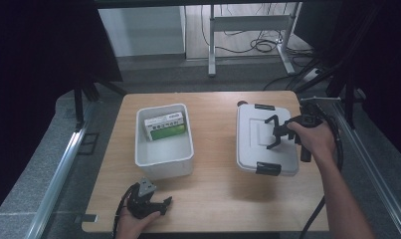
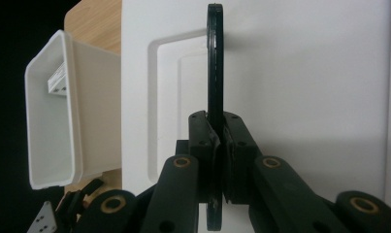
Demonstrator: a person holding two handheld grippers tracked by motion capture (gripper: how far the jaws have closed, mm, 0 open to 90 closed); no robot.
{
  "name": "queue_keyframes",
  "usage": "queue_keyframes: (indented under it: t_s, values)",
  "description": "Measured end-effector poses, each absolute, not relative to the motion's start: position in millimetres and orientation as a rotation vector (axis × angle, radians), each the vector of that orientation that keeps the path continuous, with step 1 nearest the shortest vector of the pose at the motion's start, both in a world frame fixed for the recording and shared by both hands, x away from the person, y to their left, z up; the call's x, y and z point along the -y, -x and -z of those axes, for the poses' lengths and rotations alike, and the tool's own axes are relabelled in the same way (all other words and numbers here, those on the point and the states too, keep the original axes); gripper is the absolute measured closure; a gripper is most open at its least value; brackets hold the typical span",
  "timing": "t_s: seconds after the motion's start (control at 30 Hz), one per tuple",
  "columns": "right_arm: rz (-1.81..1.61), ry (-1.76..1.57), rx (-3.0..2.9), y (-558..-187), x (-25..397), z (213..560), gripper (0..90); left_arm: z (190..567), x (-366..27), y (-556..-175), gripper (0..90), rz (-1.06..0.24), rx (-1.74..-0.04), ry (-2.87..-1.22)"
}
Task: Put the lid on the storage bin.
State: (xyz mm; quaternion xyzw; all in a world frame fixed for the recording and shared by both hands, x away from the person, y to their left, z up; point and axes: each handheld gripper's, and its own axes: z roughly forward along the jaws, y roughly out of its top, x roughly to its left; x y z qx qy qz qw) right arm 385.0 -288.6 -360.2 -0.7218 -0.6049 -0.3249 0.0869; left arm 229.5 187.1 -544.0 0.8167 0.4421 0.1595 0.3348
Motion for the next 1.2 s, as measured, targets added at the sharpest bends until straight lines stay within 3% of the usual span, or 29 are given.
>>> queue_keyframes:
  t_s: [1.2]
  values:
    - [0.994,1.994,1.883,-390,229,354,84.4,544,-187,-229,13.4,-0.415,-1.151,-2.135]
